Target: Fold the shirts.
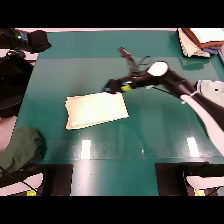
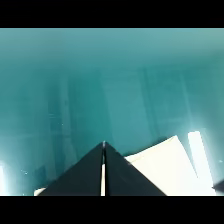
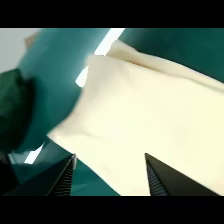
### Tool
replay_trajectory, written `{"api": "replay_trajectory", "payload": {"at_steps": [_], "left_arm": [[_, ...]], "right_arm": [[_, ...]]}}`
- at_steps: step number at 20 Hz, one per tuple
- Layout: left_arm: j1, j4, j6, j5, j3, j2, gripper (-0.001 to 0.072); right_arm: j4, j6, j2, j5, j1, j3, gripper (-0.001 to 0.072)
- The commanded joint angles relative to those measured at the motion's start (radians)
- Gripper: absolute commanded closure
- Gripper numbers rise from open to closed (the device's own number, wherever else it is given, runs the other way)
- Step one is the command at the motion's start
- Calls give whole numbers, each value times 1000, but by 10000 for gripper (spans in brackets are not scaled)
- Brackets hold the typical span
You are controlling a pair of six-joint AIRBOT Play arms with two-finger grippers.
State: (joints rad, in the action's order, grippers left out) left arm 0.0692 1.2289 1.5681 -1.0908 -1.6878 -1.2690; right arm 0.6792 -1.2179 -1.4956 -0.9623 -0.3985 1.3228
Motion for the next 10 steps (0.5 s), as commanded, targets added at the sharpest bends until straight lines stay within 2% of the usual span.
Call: {"api": "replay_trajectory", "payload": {"at_steps": [1, 5, 10], "left_arm": [[50, 0, -8, 17, 6, -16, 686], [86, -3, -10, 17, 10, -48, 686], [91, -10, -10, 11, 10, -50, 685]], "right_arm": [[146, -89, 35, -113, 227, -172, 157], [23, -90, -67, -137, 306, -220, 163], [-140, -55, -199, -54, 187, -219, 166]]}}
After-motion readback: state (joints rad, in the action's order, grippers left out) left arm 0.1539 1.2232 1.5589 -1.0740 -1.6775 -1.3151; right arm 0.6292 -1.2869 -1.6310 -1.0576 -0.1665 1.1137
